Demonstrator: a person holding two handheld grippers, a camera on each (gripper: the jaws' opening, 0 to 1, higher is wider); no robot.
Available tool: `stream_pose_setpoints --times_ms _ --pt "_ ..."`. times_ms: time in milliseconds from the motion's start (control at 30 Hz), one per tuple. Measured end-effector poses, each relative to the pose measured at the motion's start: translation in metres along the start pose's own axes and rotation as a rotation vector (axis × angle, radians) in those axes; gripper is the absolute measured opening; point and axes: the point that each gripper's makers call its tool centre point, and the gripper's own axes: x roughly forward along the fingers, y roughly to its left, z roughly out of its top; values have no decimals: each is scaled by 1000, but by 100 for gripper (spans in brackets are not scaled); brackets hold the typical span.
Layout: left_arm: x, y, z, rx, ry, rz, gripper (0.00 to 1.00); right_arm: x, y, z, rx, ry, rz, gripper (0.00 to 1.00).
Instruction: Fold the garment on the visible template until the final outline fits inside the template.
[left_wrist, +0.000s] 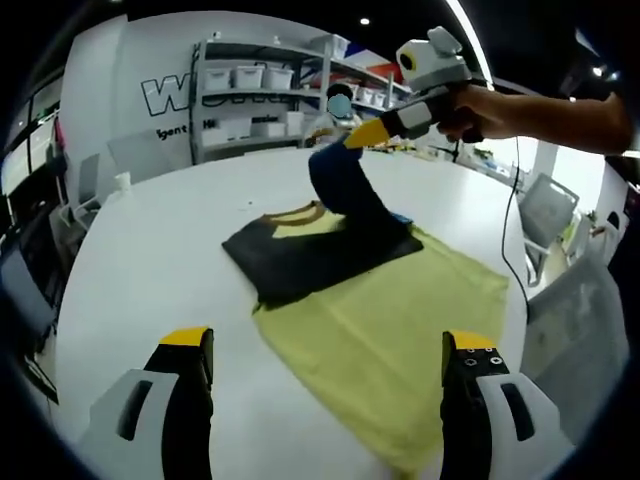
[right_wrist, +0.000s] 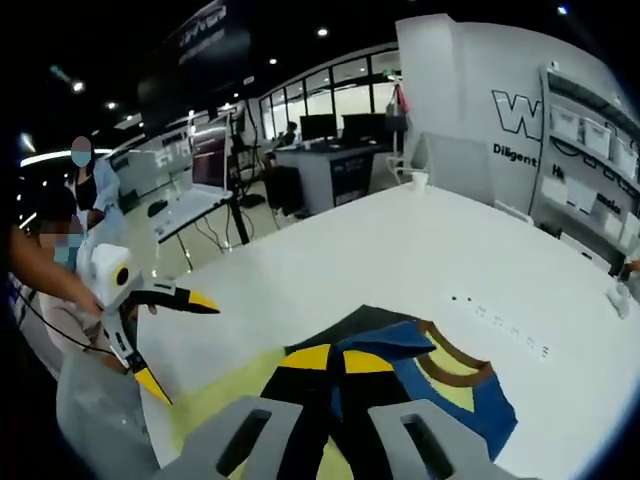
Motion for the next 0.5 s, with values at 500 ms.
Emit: stream_pose_setpoints --times_ms 500 --pt "-4 5 -4 -16 2 9 99 24 11 -44 -65 96 -4 0"
